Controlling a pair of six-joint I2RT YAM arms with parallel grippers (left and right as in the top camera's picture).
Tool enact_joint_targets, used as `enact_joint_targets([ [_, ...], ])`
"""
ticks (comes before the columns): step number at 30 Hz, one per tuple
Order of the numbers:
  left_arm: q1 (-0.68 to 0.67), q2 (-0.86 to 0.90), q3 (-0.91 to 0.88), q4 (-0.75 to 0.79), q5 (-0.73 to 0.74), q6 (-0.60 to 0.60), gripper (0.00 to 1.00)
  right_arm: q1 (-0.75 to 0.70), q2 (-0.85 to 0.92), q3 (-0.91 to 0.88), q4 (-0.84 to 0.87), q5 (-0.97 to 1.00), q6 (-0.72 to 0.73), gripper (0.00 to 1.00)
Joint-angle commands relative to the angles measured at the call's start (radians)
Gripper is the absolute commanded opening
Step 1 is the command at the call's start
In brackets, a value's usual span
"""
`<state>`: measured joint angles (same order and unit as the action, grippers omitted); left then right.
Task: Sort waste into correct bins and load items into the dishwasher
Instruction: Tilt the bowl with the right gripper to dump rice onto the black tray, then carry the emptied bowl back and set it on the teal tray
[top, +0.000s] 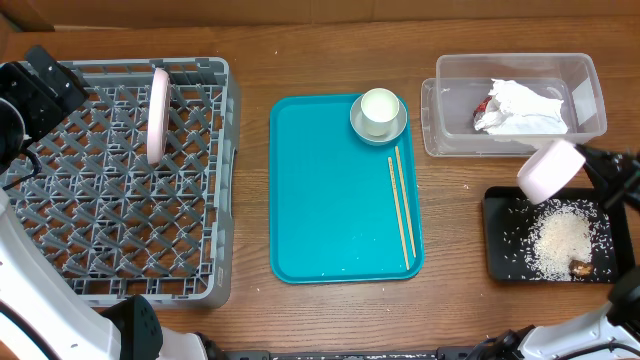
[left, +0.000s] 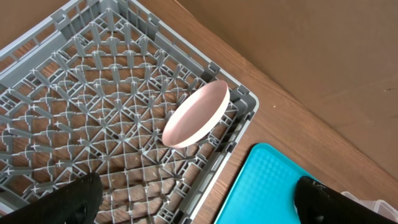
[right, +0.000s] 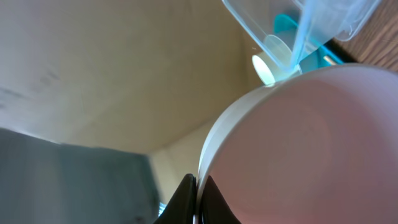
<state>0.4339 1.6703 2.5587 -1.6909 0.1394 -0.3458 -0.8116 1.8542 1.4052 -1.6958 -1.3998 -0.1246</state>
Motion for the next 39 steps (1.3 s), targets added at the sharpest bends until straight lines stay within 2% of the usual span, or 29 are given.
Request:
enact_joint_targets([
  [1,0.004,0.005,-0.005,0.002,0.008,-0.017,1.00,0.090,-0.040,0.116,0.000,0.126,-0.030,0.04],
  [6,0.004,0.005,-0.005,0.002,0.008,-0.017,1.00,0.271,-0.042,0.229,0.011,0.330,-0.026,0.04],
  [9,0.004,0.005,-0.005,0.002,0.008,-0.017,1.00,0.418,-0.048,0.246,0.063,0.472,0.053,0.04],
  [15,0.004,0.005,-0.005,0.002,0.008,-0.017,1.00,0.831,-0.051,0.246,0.285,0.693,0.299,0.04],
  [21,0.004,0.005,-0.005,0.002,0.008,-0.017,1.00,1.251,-0.051,0.245,0.552,0.994,0.614,0.04],
  [27,0.004,0.005,-0.005,0.002,0.008,-0.017,1.00,1.601,-0.045,0.244,0.662,1.526,0.887,0.04],
  [31,0.004,0.005,-0.005,0.002,0.008,-0.017,1.00,1.721,-0.026,0.239,0.662,1.696,0.995,0.04],
  [39,0.004,0.005,-0.005,0.002,0.008,-0.017,1.00,1.753,0.068,0.236,0.669,1.640,1.037,0.04],
])
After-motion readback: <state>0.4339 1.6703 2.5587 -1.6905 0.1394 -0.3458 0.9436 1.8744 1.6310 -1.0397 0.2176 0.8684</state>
